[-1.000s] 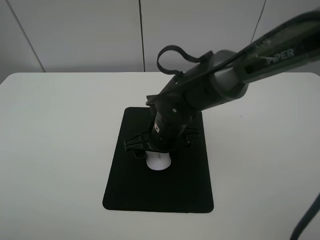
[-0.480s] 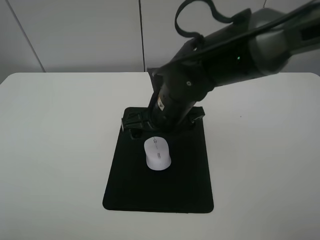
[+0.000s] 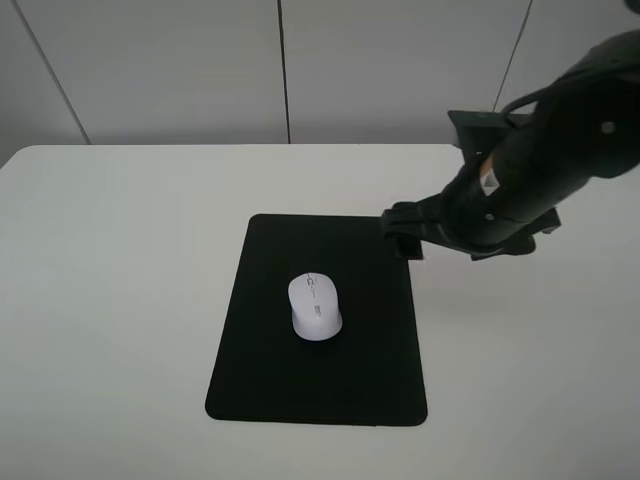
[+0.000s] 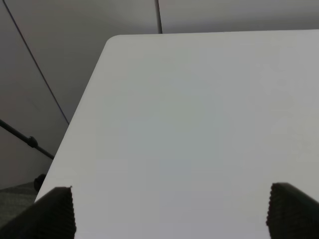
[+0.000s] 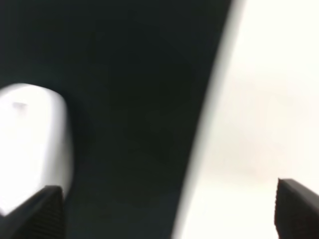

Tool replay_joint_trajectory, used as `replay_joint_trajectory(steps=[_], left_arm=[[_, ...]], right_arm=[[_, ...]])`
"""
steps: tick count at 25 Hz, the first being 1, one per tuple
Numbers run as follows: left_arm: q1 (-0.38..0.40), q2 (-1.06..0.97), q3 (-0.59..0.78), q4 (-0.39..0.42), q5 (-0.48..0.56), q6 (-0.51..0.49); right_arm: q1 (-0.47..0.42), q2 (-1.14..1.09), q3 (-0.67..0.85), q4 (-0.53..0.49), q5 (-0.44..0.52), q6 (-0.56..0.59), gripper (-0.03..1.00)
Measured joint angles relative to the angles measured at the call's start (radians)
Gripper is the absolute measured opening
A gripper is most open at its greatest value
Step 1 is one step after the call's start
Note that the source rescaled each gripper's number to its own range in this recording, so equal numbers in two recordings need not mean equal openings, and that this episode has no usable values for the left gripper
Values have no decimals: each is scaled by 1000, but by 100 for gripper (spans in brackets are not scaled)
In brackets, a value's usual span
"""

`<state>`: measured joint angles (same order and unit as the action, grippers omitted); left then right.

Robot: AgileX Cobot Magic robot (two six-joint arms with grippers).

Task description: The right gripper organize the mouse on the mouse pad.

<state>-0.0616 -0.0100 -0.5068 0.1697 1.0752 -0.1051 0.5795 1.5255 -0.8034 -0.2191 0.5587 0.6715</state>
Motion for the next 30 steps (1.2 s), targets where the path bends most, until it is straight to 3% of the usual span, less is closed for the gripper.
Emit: replay_joint_trajectory(steps=[6, 10, 22, 30], left_arm=[[0, 0, 0, 0, 0, 0], [0, 0, 0, 0, 0, 0], [0, 0, 0, 0, 0, 0], [0, 0, 0, 0, 0, 0]], right_arm=[[-228, -291, 174, 112, 57, -182, 100], [-313, -505, 209, 123, 158, -272, 100], [-326, -1090, 212, 108, 452, -448, 100], [-326, -1400, 223, 170, 559, -581, 100]])
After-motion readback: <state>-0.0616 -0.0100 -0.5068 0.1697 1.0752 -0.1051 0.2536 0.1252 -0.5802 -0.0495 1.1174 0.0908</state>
